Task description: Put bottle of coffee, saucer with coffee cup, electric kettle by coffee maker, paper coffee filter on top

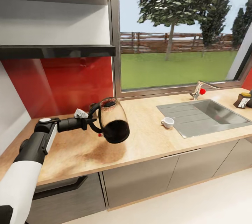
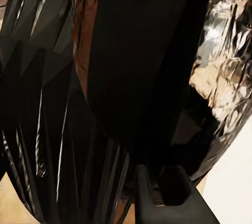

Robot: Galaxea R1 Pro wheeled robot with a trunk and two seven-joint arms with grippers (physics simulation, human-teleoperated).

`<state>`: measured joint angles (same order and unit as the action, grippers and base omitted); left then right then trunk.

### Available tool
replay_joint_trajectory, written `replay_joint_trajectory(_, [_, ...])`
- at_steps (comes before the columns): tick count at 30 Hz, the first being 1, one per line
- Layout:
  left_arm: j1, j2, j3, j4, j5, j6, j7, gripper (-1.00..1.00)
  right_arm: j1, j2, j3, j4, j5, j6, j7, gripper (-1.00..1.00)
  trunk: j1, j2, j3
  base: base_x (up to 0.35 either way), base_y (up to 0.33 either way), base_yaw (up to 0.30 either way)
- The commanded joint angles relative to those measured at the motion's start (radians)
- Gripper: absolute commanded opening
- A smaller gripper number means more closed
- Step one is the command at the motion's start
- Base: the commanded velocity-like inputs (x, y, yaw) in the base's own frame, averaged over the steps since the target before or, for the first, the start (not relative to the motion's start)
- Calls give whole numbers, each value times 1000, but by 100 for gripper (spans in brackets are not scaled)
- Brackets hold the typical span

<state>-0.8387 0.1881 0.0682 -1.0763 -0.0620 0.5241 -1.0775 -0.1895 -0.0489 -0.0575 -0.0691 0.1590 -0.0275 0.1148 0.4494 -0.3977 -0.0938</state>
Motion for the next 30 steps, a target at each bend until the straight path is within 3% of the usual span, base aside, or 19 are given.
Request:
replay_joint_trajectory(1, [-2, -1, 2, -5, -4, 12, -8, -100, -1, 0, -7, -4, 10, -3, 3, 100, 1, -2, -2, 0, 0, 0])
replay_joint_trajectory(6, [1, 0, 1, -52, -4, 56, -7, -100, -1, 0, -8, -12, 8, -3, 6, 100, 1, -2, -2, 0, 0, -47])
replay_joint_trajectory(10, [10, 5, 1, -145, -4, 76, -7, -100, -1, 0, -8, -12, 8, -3, 9, 100, 1, -2, -2, 0, 0, -221])
replay_joint_trajectory(16, [13, 7, 0, -272, -4, 193, -11, -100, -1, 0, -8, -12, 8, -3, 9, 100, 1, -2, -2, 0, 0, -259])
replay_joint_trajectory(30, [13, 4, -4, -285, -7, 203, -13, -100, -1, 0, -8, -12, 8, -3, 8, 100, 1, -2, 0, 0, 0, -265])
